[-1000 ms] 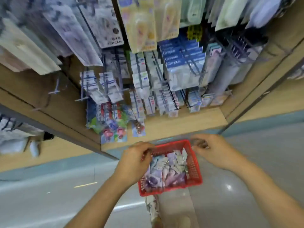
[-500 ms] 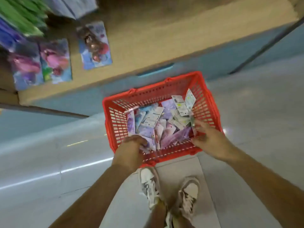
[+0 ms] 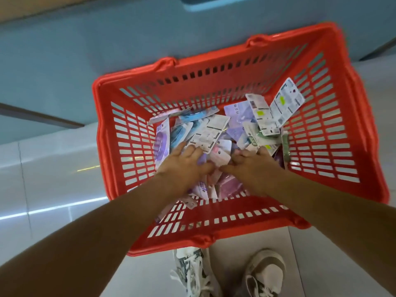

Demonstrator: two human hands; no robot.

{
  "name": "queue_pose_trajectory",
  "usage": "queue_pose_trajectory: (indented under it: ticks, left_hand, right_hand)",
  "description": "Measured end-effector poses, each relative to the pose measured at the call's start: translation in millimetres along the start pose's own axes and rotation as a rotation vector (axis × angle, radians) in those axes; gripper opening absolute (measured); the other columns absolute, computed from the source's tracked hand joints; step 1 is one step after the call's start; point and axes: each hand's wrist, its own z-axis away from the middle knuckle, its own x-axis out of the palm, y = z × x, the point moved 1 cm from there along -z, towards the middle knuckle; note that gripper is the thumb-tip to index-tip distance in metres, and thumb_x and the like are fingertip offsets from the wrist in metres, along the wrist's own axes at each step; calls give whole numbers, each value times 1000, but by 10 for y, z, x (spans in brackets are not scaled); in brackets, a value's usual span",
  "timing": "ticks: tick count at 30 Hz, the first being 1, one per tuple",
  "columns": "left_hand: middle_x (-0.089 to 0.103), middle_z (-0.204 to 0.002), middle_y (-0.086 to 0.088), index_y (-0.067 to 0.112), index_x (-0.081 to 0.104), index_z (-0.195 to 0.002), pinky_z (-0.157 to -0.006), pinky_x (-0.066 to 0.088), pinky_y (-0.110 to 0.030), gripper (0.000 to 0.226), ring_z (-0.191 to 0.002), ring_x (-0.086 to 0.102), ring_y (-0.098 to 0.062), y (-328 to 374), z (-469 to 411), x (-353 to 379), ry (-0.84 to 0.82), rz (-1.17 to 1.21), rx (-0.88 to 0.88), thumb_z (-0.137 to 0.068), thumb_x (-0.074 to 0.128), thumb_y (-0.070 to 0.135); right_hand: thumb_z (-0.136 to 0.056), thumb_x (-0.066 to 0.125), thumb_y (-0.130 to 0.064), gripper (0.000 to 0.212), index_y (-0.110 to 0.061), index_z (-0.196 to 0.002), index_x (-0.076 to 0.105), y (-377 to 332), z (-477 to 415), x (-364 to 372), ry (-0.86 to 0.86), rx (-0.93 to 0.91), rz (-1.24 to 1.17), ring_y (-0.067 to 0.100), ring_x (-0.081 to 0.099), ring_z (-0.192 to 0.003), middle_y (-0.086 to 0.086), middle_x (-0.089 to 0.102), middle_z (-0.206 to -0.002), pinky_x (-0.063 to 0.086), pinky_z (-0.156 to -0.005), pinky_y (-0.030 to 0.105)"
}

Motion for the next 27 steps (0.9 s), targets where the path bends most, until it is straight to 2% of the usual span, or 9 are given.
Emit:
queue_pose_trajectory:
  ticks: [6, 9, 11, 13, 15, 19, 23, 25, 27]
  left_hand:
    - [14, -156, -15, 26, 18, -153, -116, -3, -60, 72, -146, 11, -35, 19, 83, -37, 104, -128, 37, -94, 58, 28]
    - [43, -142, -9, 23, 46, -142, -114, 19, -60, 56, -135, 39, -28, 35, 154, -7, 231, -236, 63, -89, 60, 28]
    - [50, -139, -7, 24, 55, -136, -112, 26, -60, 51, -133, 44, -27, 35, 168, -43, 267, -289, 124, -85, 61, 30]
    - [33, -154, -13, 21, 42, -145, -115, 10, -62, 53, -145, 25, -34, 5, 161, -18, 204, -300, 144, -93, 51, 22]
    - [30, -156, -18, 19, 30, -150, -117, -1, -64, 62, -146, 20, -38, -78, 157, -61, 95, -273, 107, -93, 54, 15]
    - [71, -111, -2, 24, 51, -128, -108, -21, -65, 49, -115, 60, -27, -252, 346, -124, 107, -230, 68, -82, 61, 9]
    - [71, -98, 6, 33, 52, -102, -112, 22, -42, 19, -99, 66, -21, -339, 579, -297, 255, 63, -31, -84, 61, 34]
    - [72, -92, 3, 31, 60, -106, -85, 49, -29, 29, -84, 68, -24, -367, 708, -381, 347, 407, -142, -81, 67, 43]
    - [70, -75, 4, 26, 66, -99, -54, 46, -20, 28, -67, 66, -18, -393, 835, -521, 428, 818, -291, -75, 78, 35]
  right_hand:
    - [-92, 53, -30, 48, -49, -135, 39, 96, 0, 102, 147, -4, -1, 15, 44, -122, -15, 59, -124, 25, -95, 44]
    - [-90, 56, -31, 43, -43, -131, 47, 198, 51, 1, 228, 39, -86, 15, 49, -116, -12, 64, -111, 24, -99, 44]
    - [-90, 59, -39, 40, -44, -129, 49, 273, 115, -86, 306, 81, -173, 14, 53, -113, -12, 65, -107, 25, -100, 41]
    - [-90, 60, -49, 39, -42, -127, 51, 355, 198, -131, 342, 157, -292, 14, 58, -108, -12, 66, -106, 29, -98, 38]
    - [-85, 69, -47, 45, -33, -126, 57, 416, 310, -186, 392, 247, -626, 16, 63, -96, -7, 69, -104, 43, -89, 32]
    - [-79, 80, -18, 49, -22, -125, 60, 507, 471, -300, 591, 308, -1180, 10, 67, -89, -6, 70, -104, 48, -71, 20]
    - [-84, 74, -9, 32, -16, -115, 65, 466, 574, -440, 615, 362, -1591, 5, 71, -78, -8, 75, -88, 55, -66, 22]
    - [-85, 73, -8, 30, -14, -113, 67, 442, 616, -480, 602, 385, -1679, 15, 73, -85, -3, 76, -94, 58, -77, 37]
    - [-84, 73, -8, 33, -17, -115, 66, 398, 664, -516, 593, 397, -1662, 24, 73, -92, 1, 76, -100, 58, -83, 50]
